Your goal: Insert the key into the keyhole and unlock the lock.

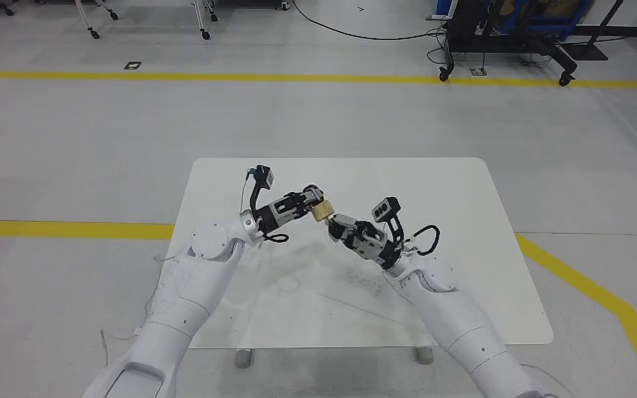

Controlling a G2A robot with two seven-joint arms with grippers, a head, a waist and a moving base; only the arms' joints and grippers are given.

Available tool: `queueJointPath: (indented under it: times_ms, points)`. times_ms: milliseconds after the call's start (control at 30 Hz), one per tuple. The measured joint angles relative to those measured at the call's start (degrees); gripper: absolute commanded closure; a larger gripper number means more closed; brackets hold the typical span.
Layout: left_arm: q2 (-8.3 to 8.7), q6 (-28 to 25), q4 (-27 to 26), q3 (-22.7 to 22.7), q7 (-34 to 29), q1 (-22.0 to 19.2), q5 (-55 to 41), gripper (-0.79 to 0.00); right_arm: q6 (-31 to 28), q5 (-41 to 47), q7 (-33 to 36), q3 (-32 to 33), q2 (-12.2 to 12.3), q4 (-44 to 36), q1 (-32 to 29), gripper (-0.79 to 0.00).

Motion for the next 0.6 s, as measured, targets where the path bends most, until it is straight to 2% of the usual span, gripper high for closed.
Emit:
queueJointPath:
  times_ms: [200, 333, 433, 600]
  points:
    - [0.03, 1.43, 0.23, 0.81, 1.47, -0.38, 3.5, 0.0, -4.5, -18.55, -9.16, 7.43, 2.62, -8.17, -5.99, -0.785]
    - [-0.21, 4.35, 0.41, 3.22, 2.64, -0.59, 8.87, 0.0, -4.16, -26.85, -17.44, 17.28, 4.66, -17.58, -14.67, -0.785]
    - [-0.89, 8.03, 0.37, 6.68, 2.72, -1.09, 12.93, 0.0, -3.74, -27.79, -20.28, 23.1, 5.27, -22.99, -19.86, -0.785]
    - [-2.44, 12.34, 1.02, 13.09, 1.49, -2.28, 18.28, 0.0, -3.75, -27.67, -20.01, 22.01, 5.23, -21.92, -18.83, -0.785]
